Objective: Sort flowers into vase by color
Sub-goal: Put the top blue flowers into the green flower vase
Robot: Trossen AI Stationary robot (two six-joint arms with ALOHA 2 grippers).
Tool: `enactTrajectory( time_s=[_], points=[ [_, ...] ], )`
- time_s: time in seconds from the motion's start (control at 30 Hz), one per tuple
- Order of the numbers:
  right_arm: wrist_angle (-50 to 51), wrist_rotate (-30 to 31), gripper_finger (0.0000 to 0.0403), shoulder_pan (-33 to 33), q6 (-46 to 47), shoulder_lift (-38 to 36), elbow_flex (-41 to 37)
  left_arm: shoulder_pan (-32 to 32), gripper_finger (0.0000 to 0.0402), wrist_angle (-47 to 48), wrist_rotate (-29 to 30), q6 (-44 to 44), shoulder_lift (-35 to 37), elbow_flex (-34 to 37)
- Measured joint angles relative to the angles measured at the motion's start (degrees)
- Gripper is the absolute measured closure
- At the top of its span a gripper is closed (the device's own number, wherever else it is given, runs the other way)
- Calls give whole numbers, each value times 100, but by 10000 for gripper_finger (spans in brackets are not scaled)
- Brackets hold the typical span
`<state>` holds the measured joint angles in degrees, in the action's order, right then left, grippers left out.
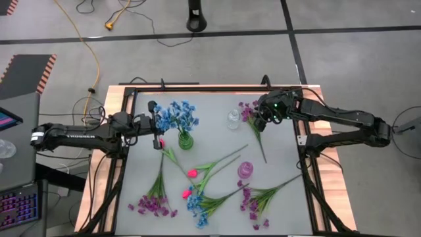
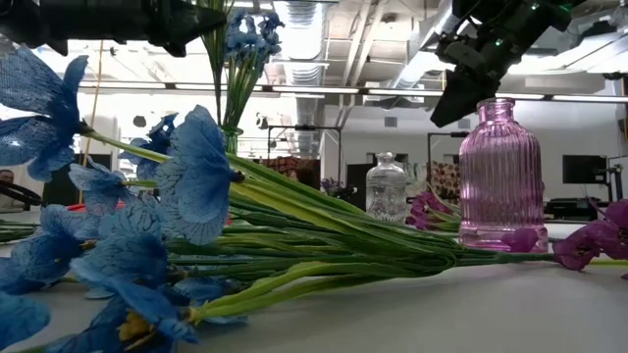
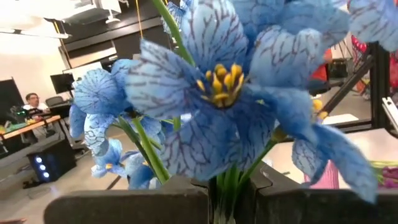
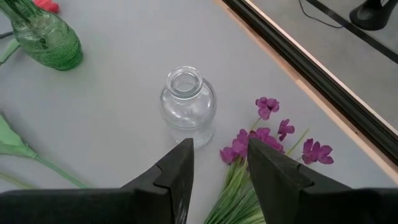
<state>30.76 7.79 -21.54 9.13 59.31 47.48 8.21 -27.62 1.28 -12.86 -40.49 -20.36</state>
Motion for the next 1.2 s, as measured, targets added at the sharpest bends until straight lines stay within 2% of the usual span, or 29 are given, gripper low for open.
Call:
enactTrajectory(
  time_s=[0.2, 0.3, 0.57, 0.8, 0.93, 1.2],
  points=[
    [2, 0, 227, 0, -11, 0, 0, 0, 387, 208, 23, 55, 0, 0],
    [4, 0, 227, 0, -11, 0, 0, 0, 374, 294, 55, 173, 2, 0],
    [6, -2, 227, 0, -11, 0, 0, 0, 279, 564, 57, 251, 5, -4],
    [16, -2, 227, 0, -9, 0, 2, 0, 210, 1312, 68, 258, 275, -4],
    [94, -19, 227, 2, -7, 0, 2, 0, 195, 1739, 69, 293, 555, -7],
    [144, -39, 227, 22, -2, 0, 2, 0, 193, 2186, 68, 434, 1081, -11]
  ],
)
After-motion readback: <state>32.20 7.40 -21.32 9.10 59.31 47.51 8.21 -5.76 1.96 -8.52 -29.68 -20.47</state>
